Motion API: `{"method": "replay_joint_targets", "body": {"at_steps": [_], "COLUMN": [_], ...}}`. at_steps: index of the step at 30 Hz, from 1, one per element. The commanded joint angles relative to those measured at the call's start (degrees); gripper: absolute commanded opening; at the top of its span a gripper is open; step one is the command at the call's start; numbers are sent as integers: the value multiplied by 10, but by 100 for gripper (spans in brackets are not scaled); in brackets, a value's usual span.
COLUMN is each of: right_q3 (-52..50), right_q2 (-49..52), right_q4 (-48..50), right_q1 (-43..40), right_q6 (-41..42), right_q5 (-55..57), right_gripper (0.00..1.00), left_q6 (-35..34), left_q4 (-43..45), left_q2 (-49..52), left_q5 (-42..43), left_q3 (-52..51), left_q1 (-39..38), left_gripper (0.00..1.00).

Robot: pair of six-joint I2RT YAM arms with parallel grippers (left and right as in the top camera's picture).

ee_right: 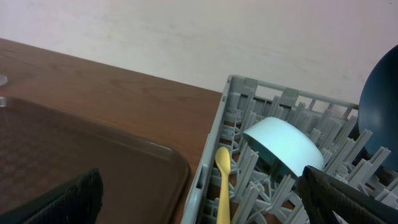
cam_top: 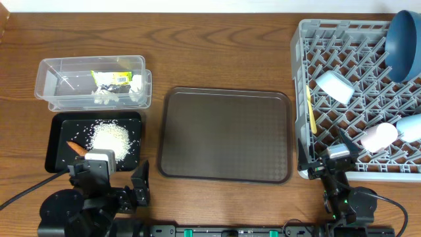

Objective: Sort waste into correct bins and load items into the dishwasher rack

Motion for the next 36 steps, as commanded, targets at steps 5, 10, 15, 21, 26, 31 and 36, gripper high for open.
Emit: {"method": "replay_joint_targets", "body": {"at_steps": [5,10,15,21,26,31,36], "right_q3": [-1,-1,-1,-1,-1,-1,-1], "right_q2": [-4,-4,-4,-4,-4,-4,-4], "right_q4": [-2,-2,-2,-2,-2,-2,-2], "right_q1": [11,11,11,11,11,11,11], "right_q6": [11,11,11,10,11,11,10], "right_q5": [1,1,1,1,1,1,1], "right_gripper": [99,99,99,99,99,99,99], "left_q6": [12,12,12,10,10,12,12], "left_q4": [22,102,249,478,638,574,577], "left_q2": [-28,-104,-194,-231,-232,-232,-231], "left_q5": [-65,-80,-80,-80,-108,-129,-119], "left_q3": [-63,-197,-359,-506,-585,-583,-583], "left_q1": [2,2,2,2,2,2,1], "left_gripper": [95,95,95,95,95,95,95]}}
